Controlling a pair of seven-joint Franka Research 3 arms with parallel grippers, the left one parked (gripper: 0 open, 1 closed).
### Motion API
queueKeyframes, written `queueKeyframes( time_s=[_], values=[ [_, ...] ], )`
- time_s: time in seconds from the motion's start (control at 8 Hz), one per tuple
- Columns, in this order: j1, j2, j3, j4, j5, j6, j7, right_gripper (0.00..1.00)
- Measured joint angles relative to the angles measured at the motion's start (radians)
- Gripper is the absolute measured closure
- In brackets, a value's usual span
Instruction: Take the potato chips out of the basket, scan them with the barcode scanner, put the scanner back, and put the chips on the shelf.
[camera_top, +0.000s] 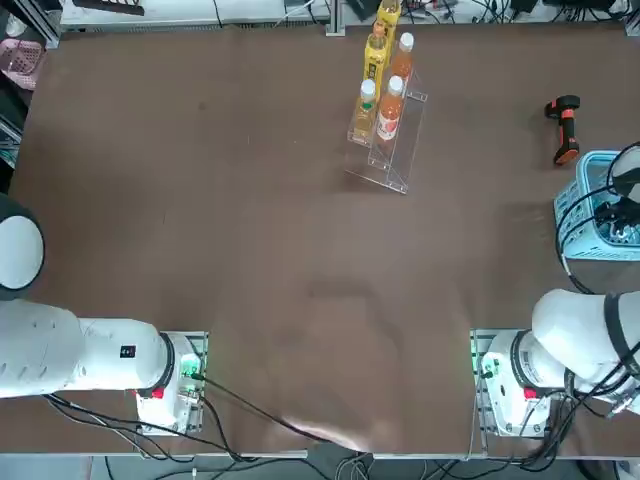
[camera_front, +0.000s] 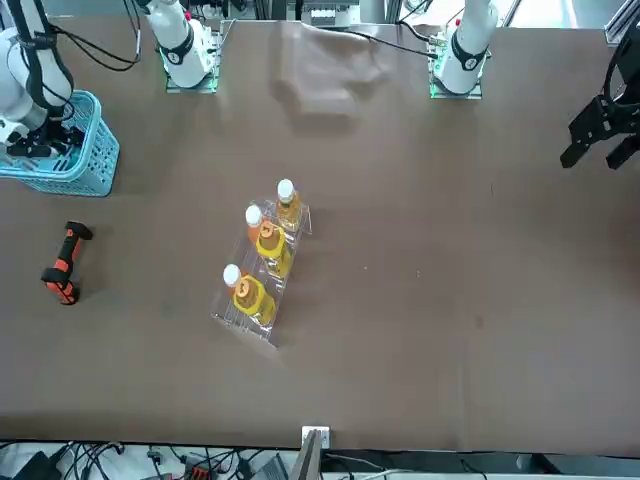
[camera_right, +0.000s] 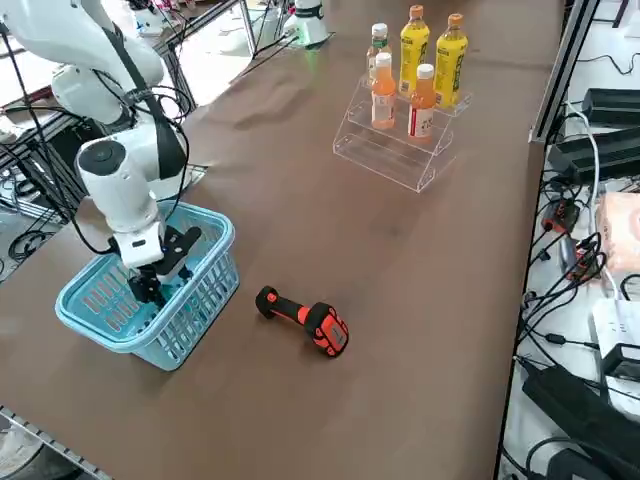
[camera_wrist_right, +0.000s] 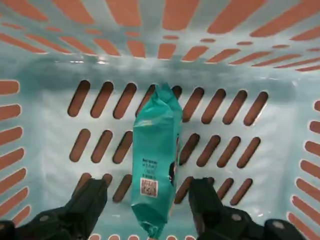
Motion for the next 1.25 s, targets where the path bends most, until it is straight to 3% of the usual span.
queueKeyframes(
  time_s=[1.0,1.25],
  values=[
    [-0.007,0.078,0.000,0.000,0.000,0.072,-0.001,0.00],
    [-0.012,0.086,0.000,0.000,0.000,0.076,-0.002,0.06]
  ],
)
